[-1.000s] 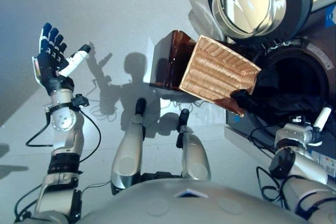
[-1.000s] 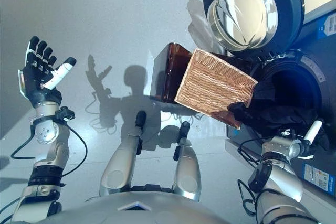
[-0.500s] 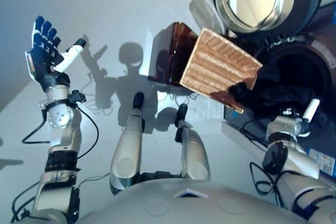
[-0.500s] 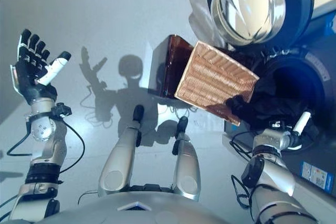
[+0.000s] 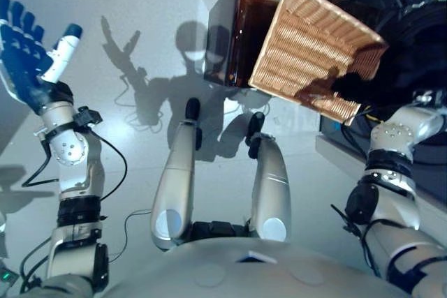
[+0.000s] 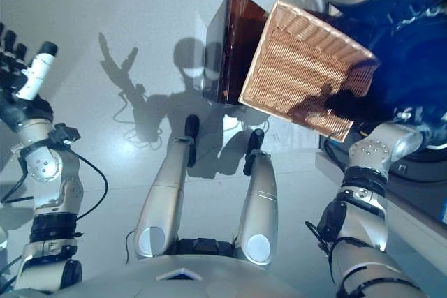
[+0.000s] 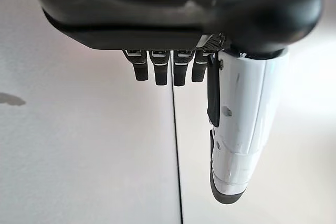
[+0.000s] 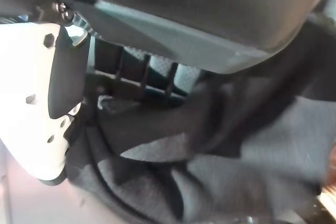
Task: Pick up the clothes and place them into the washing machine
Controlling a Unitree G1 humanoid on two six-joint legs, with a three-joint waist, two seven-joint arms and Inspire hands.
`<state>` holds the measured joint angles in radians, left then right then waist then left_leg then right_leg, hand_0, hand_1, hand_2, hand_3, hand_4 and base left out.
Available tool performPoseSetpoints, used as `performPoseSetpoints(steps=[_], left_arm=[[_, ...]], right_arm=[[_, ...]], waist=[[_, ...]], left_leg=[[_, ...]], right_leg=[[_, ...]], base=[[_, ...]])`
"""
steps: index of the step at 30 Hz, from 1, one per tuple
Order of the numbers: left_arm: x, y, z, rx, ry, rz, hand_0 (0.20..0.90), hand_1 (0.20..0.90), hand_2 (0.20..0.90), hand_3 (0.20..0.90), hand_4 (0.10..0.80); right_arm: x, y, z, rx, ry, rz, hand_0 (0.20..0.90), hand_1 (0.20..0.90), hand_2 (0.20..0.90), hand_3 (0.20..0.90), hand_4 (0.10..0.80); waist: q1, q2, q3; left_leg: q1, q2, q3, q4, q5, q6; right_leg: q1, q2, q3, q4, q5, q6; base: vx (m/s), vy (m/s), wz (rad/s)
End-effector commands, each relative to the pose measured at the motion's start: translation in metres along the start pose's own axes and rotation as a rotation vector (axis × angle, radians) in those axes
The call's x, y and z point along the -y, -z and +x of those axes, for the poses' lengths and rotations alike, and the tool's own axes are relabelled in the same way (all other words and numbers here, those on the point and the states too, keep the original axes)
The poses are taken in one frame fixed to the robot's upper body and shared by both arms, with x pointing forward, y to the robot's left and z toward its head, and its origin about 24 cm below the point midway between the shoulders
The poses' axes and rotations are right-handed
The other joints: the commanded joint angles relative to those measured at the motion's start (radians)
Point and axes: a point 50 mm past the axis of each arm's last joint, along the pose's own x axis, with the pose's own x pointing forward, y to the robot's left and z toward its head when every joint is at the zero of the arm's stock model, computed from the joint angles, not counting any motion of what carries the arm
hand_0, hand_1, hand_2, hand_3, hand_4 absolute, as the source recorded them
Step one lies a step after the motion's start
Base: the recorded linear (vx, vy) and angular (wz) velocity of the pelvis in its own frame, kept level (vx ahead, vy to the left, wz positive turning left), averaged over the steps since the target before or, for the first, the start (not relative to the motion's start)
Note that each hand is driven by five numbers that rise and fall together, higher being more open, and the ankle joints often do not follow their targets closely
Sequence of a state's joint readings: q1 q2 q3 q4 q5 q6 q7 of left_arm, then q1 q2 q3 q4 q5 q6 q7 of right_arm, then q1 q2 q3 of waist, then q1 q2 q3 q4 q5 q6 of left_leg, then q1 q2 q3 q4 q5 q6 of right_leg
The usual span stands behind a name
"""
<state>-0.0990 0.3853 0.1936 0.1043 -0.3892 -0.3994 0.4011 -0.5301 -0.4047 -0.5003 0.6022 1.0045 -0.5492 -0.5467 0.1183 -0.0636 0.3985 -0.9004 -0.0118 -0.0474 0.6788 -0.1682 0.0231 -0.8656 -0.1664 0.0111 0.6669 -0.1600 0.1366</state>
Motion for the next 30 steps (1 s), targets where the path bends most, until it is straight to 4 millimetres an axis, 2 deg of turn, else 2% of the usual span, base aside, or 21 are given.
performPoseSetpoints(steps=[1, 7, 10, 12, 16, 18, 22, 23, 26, 27, 30], left_arm=[[0.000, -0.046, 0.007, 0.276, -0.023, -0.052, 0.900, 0.900, 0.900, 0.900, 0.800], [0.010, -0.047, 0.007, 0.272, 0.006, -0.066, 0.900, 0.900, 0.900, 0.900, 0.800], [0.015, -0.046, 0.007, 0.265, 0.001, -0.092, 0.900, 0.900, 0.900, 0.900, 0.800], [0.015, -0.049, 0.010, 0.276, -0.041, -0.126, 0.900, 0.900, 0.900, 0.900, 0.800], [0.017, -0.055, 0.011, 0.307, -0.077, -0.162, 0.900, 0.900, 0.900, 0.900, 0.800], [0.019, -0.062, 0.012, 0.342, -0.069, -0.178, 0.900, 0.900, 0.900, 0.900, 0.800], [0.019, -0.070, 0.013, 0.382, -0.051, -0.187, 0.900, 0.900, 0.900, 0.900, 0.800], [0.020, -0.071, 0.012, 0.382, -0.034, -0.186, 0.900, 0.900, 0.900, 0.900, 0.800], [0.020, -0.070, 0.011, 0.377, -0.026, -0.187, 0.900, 0.900, 0.900, 0.900, 0.800], [0.020, -0.069, 0.011, 0.370, -0.008, -0.181, 0.900, 0.900, 0.900, 0.900, 0.800], [0.022, -0.068, 0.010, 0.367, 0.009, -0.175, 0.900, 0.900, 0.900, 0.900, 0.800]], right_arm=[[-0.022, -0.059, 0.005, 0.337, -0.136, 0.002, 0.200, 0.200, 0.200, 0.200, 0.300], [-0.089, -0.074, 0.000, 0.384, -0.253, 0.058, 0.200, 0.200, 0.200, 0.200, 0.300], [-0.099, -0.076, 0.000, 0.392, -0.255, 0.060, 0.200, 0.200, 0.200, 0.200, 0.300], [-0.104, -0.079, 0.002, 0.399, -0.249, 0.053, 0.200, 0.200, 0.200, 0.200, 0.300], [-0.102, -0.074, 0.004, 0.378, -0.226, 0.040, 0.200, 0.200, 0.200, 0.200, 0.300], [-0.096, -0.075, 0.012, 0.366, -0.186, 0.027, 0.200, 0.200, 0.200, 0.200, 0.300], [-0.097, -0.087, 0.034, 0.343, -0.150, -0.002, 0.200, 0.200, 0.200, 0.200, 0.300], [-0.097, -0.097, 0.043, 0.348, -0.132, -0.004, 0.200, 0.200, 0.200, 0.200, 0.300], [-0.100, -0.111, 0.050, 0.365, -0.132, -0.019, 0.200, 0.200, 0.200, 0.200, 0.300], [-0.104, -0.128, 0.057, 0.387, -0.127, -0.024, 0.200, 0.200, 0.200, 0.200, 0.300], [-0.112, -0.143, 0.061, 0.408, -0.144, -0.046, 0.200, 0.200, 0.200, 0.200, 0.300]], waist=[[-0.022, 0.050, -0.106], [-0.017, 0.107, -0.078], [-0.016, 0.135, -0.068], [-0.020, 0.153, -0.067], [-0.026, 0.174, -0.061], [-0.027, 0.184, -0.065], [-0.021, 0.211, -0.071], [-0.019, 0.227, -0.075], [-0.017, 0.244, -0.075], [-0.015, 0.261, -0.076], [-0.012, 0.278, -0.074]], left_leg=[[0.017, 0.008, -0.009, -0.004, -0.066, -0.049], [-0.011, 0.001, 0.030, -0.036, -0.035, -0.044], [-0.038, 0.001, 0.033, -0.018, -0.031, -0.044], [-0.046, -0.006, 0.021, -0.001, -0.049, -0.051], [-0.052, -0.008, 0.029, -0.013, -0.015, -0.059], [-0.041, -0.009, 0.034, -0.031, -0.007, -0.065], [-0.015, -0.009, 0.048, -0.072, 0.014, -0.075], [-0.006, -0.010, 0.054, -0.086, 0.023, -0.078], [0.003, -0.009, 0.059, -0.102, 0.036, -0.083], [0.014, -0.008, 0.063, -0.120, 0.050, -0.088], [0.030, -0.009, 0.072, -0.147, 0.068, -0.095]], right_leg=[[-0.024, 0.048, -0.027, -0.021, -0.011, -0.070], [-0.088, 0.050, 0.021, -0.010, -0.002, -0.075], [-0.123, 0.052, 0.036, 0.014, -0.005, -0.079], [-0.133, 0.058, 0.046, 0.051, -0.036, -0.082], [-0.143, 0.054, 0.045, 0.059, -0.021, -0.092], [-0.136, 0.051, 0.045, 0.057, -0.026, -0.095], [-0.123, 0.048, 0.055, 0.041, -0.024, -0.096], [-0.120, 0.048, 0.060, 0.039, -0.025, -0.098], [-0.113, 0.045, 0.066, 0.030, -0.024, -0.099], [-0.108, 0.041, 0.070, 0.025, -0.023, -0.099], [-0.098, 0.039, 0.076, 0.012, -0.020, -0.098]], base=[[0.000, 0.000, 0.00], [-0.056, 0.034, -0.09], [-0.018, -0.027, -0.13], [0.037, -0.042, -0.01], [-0.095, -0.019, 0.06], [0.000, 0.000, 0.00], [-0.036, 0.011, 0.01], [-0.039, 0.001, 0.00], [-0.040, -0.012, -0.09], [-0.036, -0.029, -0.01], [-0.027, -0.029, 0.05]])
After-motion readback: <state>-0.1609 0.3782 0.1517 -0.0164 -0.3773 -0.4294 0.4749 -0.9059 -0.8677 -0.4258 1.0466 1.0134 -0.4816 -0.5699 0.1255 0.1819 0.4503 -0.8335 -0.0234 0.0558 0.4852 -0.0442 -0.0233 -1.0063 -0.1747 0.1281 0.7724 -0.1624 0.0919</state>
